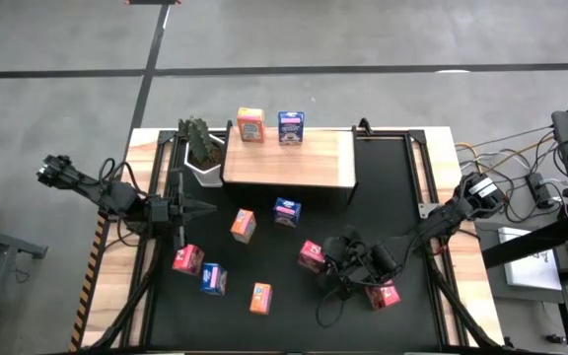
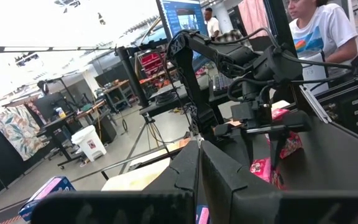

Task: Stack cereal on shelf
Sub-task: Put the middle red cereal box on the shelf

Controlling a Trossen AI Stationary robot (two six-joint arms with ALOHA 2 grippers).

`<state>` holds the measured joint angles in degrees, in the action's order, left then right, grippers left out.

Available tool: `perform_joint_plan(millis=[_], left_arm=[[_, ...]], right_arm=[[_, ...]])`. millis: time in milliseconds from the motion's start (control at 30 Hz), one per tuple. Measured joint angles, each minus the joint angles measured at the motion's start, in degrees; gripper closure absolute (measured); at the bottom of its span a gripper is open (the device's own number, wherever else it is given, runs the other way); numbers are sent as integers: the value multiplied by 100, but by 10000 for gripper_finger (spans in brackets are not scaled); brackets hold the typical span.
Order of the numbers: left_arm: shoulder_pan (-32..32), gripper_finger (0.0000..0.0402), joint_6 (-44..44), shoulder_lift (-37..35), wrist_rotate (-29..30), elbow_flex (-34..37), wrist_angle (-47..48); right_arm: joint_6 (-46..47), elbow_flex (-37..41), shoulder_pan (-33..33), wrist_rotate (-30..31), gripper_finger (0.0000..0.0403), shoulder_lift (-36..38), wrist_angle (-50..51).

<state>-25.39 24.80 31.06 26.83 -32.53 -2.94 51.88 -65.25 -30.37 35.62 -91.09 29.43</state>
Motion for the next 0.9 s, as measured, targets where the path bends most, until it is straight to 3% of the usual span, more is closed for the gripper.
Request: perform_joint_plan(millis=[267,533,900], left_arm=[[-2,402,-2,1,0,2,0],[0,402,-44,1,0,4,0],[-1,402,-90,28,-37,7,-2]], right_arm=[[-11,2,0,-2,242,0,-18],[-261,-17,31,-22,243,169,-85],[-1267,-534,607,-786,250,1052,78]])
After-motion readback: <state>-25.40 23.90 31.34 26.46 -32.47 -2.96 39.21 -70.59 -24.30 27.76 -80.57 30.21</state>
